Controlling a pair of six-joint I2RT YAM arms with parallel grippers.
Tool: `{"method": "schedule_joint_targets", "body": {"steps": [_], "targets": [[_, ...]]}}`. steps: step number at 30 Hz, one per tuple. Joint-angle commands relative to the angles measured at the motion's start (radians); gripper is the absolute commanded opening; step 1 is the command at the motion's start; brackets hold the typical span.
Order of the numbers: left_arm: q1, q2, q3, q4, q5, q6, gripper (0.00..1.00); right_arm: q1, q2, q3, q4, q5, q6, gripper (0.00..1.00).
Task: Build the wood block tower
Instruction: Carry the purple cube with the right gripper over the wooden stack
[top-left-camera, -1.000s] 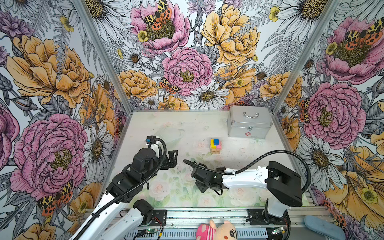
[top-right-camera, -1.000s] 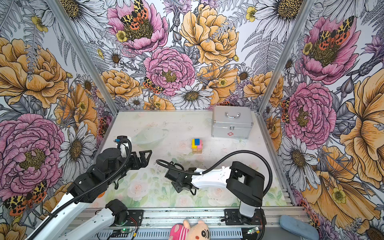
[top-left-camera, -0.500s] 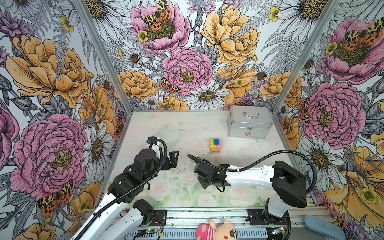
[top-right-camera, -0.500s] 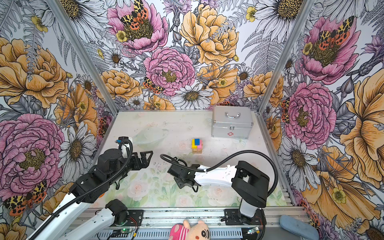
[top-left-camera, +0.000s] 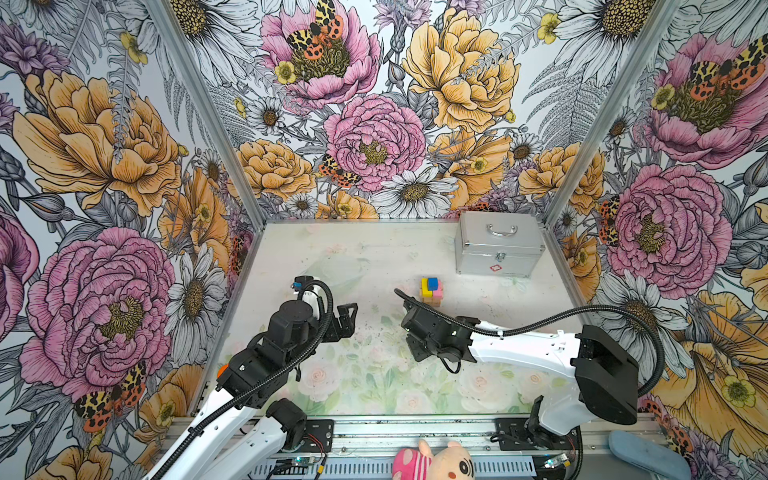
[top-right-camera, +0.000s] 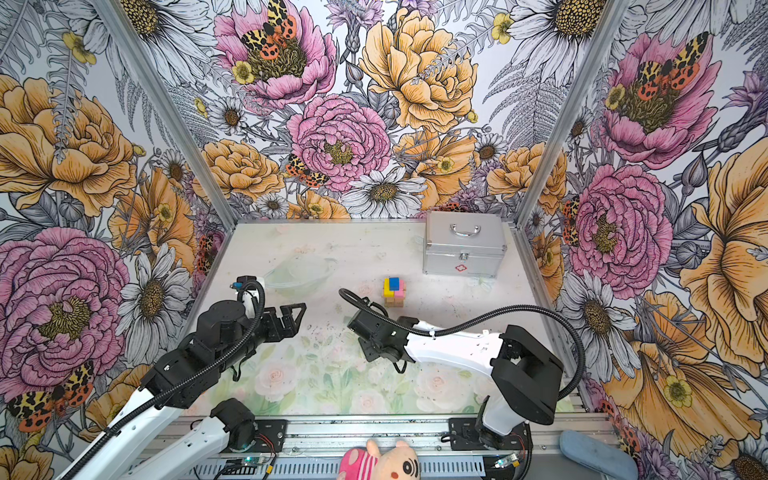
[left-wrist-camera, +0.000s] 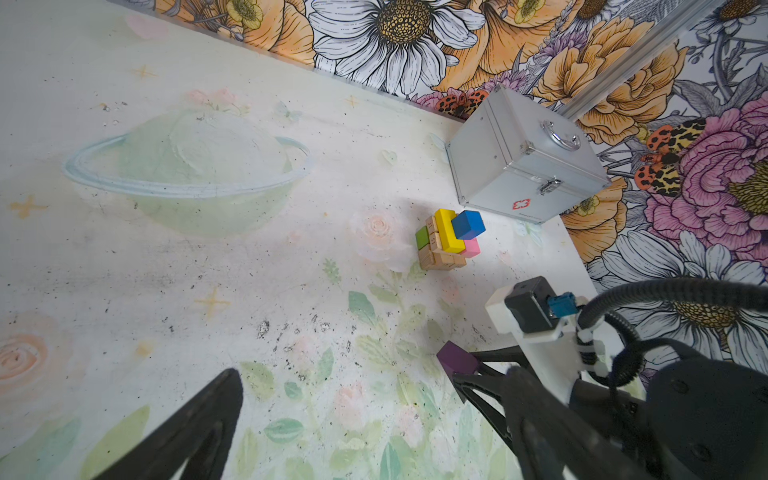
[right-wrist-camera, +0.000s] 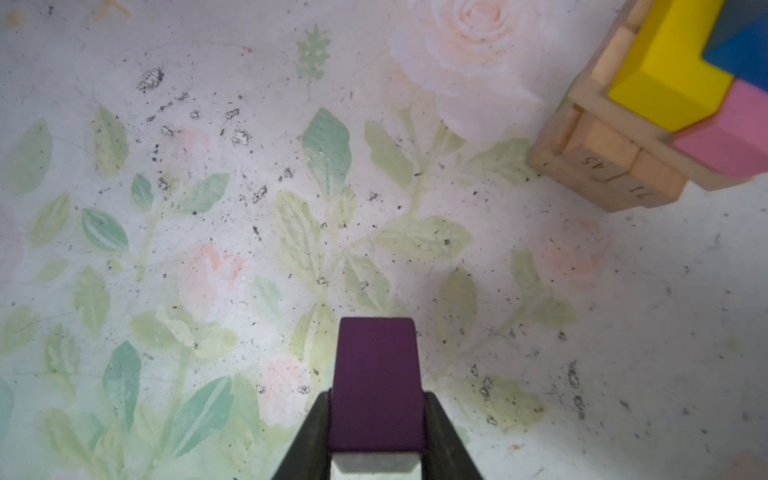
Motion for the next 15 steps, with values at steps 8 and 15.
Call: {"method": "schedule_joint_targets", "body": {"steps": [8,15], "targets": [[0.003,-0.003,-0.046,0.048,0.008,-0.023,0.99,-0.052,-0.073,0.088,-0.108,0.065,-0.004,0.29],[-0.033,0.031,-0.071,0.098,0.011,-0.035,0.99,-0.112,-0.095,0.139,-0.139,0.062,-0.028,0.29]]}}
